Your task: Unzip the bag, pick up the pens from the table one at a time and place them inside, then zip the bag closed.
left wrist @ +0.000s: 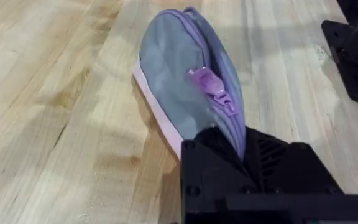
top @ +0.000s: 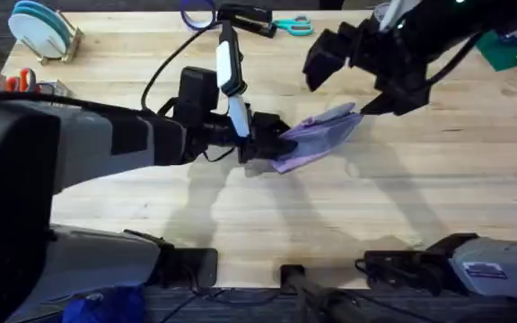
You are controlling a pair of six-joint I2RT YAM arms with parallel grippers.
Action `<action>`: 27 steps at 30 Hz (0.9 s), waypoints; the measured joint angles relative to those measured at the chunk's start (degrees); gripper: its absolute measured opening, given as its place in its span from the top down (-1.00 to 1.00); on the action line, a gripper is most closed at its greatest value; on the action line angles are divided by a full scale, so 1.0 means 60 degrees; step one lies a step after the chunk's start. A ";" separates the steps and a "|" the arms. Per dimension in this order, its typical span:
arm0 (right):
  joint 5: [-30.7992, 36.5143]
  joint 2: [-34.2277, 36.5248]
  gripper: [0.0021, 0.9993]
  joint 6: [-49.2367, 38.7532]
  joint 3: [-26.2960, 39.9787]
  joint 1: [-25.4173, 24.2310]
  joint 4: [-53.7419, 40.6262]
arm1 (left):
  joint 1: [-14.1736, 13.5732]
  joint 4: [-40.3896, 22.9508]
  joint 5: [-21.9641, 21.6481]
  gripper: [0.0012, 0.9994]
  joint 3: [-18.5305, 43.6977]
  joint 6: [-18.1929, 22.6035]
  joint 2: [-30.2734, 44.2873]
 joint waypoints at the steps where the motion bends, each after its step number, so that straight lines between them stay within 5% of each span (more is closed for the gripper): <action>1: 0.0004 -0.0003 -0.99 0.0135 0.0000 0.0132 0.0039 | 0.0000 -0.0001 0.0000 0.92 0.0000 0.0004 0.0000; 12: 0.0327 0.0009 -0.99 0.1548 0.0000 0.1156 0.1590 | 0.0000 0.0000 0.0000 0.92 0.0000 0.0004 0.0000; 27: 0.0211 0.0554 -0.99 0.1555 0.0000 0.1213 0.2422 | 0.0000 0.0000 0.0000 0.92 0.0000 0.0004 0.0000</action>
